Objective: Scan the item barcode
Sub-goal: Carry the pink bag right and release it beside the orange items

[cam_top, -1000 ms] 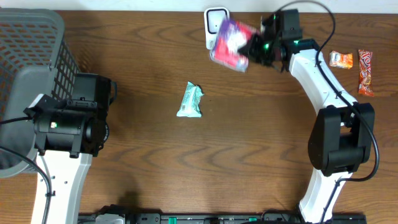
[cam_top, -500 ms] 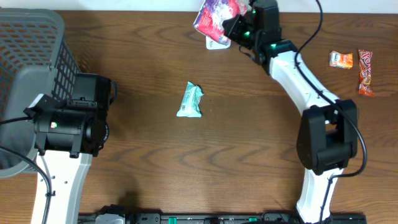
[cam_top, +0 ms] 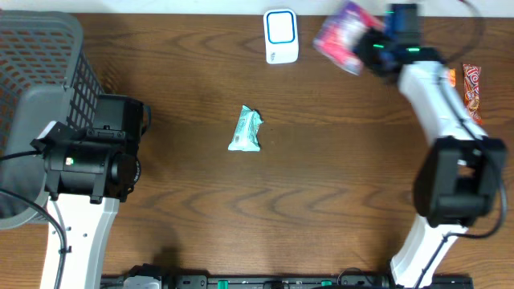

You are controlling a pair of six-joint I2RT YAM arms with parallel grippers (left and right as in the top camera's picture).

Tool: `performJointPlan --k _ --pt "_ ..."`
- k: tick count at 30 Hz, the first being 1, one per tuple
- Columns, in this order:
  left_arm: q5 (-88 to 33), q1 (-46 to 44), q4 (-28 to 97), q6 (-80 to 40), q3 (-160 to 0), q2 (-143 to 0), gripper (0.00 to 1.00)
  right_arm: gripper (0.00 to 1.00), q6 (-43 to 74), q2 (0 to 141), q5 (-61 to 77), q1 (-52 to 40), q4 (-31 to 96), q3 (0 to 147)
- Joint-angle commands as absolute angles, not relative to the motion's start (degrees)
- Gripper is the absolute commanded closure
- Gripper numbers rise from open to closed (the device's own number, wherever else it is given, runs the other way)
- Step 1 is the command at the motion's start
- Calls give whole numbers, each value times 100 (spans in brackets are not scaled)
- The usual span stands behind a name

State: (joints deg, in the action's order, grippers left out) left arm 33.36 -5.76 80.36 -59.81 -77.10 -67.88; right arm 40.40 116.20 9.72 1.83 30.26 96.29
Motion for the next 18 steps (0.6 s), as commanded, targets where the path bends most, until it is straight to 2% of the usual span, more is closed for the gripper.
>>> performJointPlan --k 1,6,13,14,16,18 --pt "3476 -552 8053 -6007 -7682 -6810 2 99 3280 11343 558 952 3640 9710" --pt "3476 -552 8053 -6007 -7682 -6810 2 99 2493 11349 519 1907 4401 9710" --pt "3476 -552 8053 -6007 -7682 -6810 2 98 1857 11354 287 2580 4615 9706" --pt "3476 -552 8053 -6007 -7682 -6810 2 92 1857 11356 196 2626 4611 9703" --pt "3476 -552 8053 -6007 -7682 -6810 2 67 1859 11356 -69 2698 4606 9703" --pt "3476 -552 8053 -6007 -7682 -6810 2 59 1859 11356 -276 2718 4611 9703"
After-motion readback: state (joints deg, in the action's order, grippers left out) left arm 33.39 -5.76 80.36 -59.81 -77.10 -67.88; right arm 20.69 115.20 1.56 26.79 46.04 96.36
